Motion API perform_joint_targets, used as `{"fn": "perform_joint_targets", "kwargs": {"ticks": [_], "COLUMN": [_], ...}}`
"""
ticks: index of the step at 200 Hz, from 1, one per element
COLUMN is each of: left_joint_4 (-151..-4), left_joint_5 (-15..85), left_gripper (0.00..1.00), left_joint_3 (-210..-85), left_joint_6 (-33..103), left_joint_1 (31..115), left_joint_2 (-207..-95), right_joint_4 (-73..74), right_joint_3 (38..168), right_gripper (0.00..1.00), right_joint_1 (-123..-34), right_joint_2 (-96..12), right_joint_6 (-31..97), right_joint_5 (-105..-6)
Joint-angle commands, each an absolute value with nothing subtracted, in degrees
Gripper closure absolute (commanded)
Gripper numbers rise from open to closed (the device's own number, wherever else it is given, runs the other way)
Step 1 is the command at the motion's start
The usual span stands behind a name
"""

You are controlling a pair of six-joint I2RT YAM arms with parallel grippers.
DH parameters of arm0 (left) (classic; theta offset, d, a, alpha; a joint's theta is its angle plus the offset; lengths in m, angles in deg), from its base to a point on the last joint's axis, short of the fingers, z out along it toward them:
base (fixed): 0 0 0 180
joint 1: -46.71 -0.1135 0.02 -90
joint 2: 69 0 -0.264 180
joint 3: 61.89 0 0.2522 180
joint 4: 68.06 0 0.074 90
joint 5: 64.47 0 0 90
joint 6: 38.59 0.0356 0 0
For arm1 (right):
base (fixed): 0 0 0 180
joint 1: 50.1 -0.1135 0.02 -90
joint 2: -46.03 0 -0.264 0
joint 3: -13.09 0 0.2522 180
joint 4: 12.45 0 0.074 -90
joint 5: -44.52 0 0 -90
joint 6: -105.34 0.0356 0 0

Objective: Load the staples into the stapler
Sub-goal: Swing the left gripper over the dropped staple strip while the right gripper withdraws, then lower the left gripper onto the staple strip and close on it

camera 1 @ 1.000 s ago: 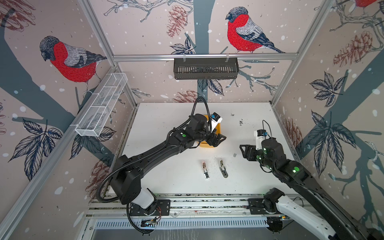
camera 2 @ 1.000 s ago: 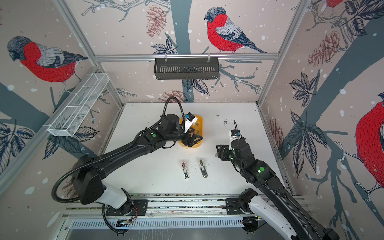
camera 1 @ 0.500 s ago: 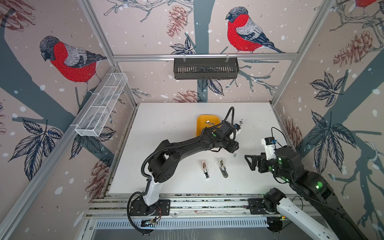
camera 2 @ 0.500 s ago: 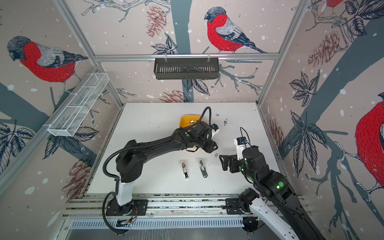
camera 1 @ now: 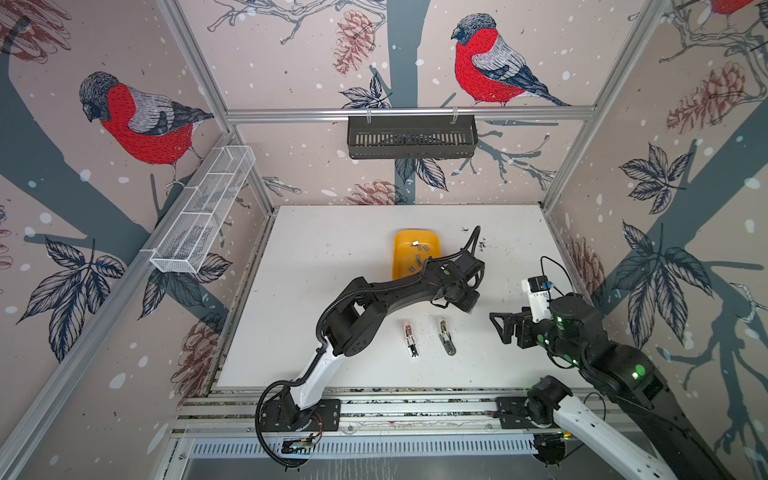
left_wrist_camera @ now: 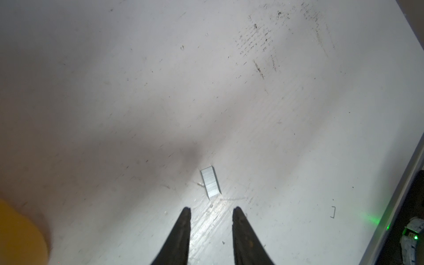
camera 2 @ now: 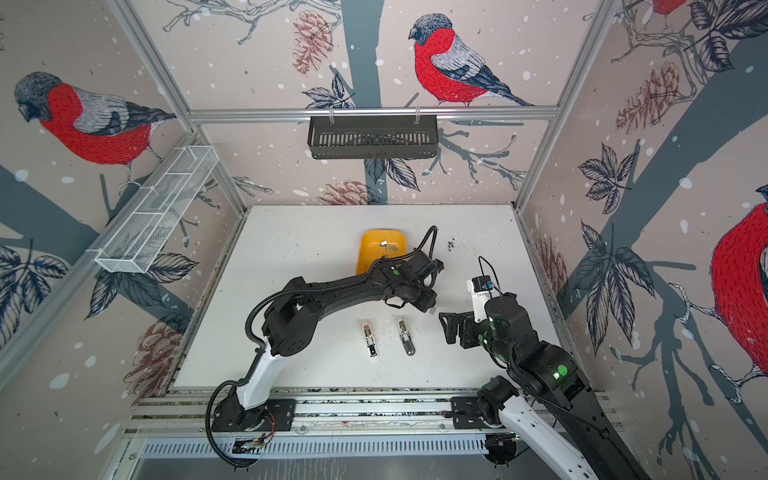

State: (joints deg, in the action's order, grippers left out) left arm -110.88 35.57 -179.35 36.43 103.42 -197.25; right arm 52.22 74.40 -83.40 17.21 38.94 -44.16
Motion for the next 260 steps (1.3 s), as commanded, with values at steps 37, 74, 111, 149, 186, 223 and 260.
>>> {"fn": "perform_joint_targets", "kwargs": {"ticks": [37, 74, 111, 149, 186, 223, 260], "left_joint_4": [-114.69, -114.99, -115.39, -115.81, -116.17, -116.55, -117.12], "left_joint_5": [34.39, 34.37, 34.01, 34.41, 34.32, 33.99, 33.41], "left_gripper": [0.70, 0.70, 0.73, 0.77, 0.79, 0.81, 0.82], "left_joint_3": [-181.12, -181.67, -182.52, -183.57, -184.45, -184.81, -185.07], "left_joint_6": [34.27, 33.74, 33.47, 33.66, 33.66, 33.88, 33.89], "left_joint_1": [104.60, 104.91, 105.02, 105.09, 105.18, 105.24, 105.24], "left_joint_2": [-199.62, -200.69, -201.67, -202.72, -203.43, -203.83, -204.26], "right_joint_4": [50.97, 50.99, 51.03, 51.05, 51.13, 51.11, 51.06], "right_joint_3": [74.27, 74.25, 74.23, 74.23, 74.23, 74.27, 74.26], "right_gripper": [0.01, 0.01, 0.01, 0.01, 0.01, 0.01, 0.01], "right_joint_1": [-83.42, -83.40, -83.44, -83.46, -83.41, -83.44, -83.44], "right_joint_2": [17.43, 17.40, 17.37, 17.49, 17.77, 17.90, 18.04], "right_joint_6": [37.93, 37.84, 37.80, 37.85, 37.95, 38.05, 38.10], "right_joint_5": [-44.43, -44.56, -44.54, -44.36, -44.21, -43.99, -43.90]}}
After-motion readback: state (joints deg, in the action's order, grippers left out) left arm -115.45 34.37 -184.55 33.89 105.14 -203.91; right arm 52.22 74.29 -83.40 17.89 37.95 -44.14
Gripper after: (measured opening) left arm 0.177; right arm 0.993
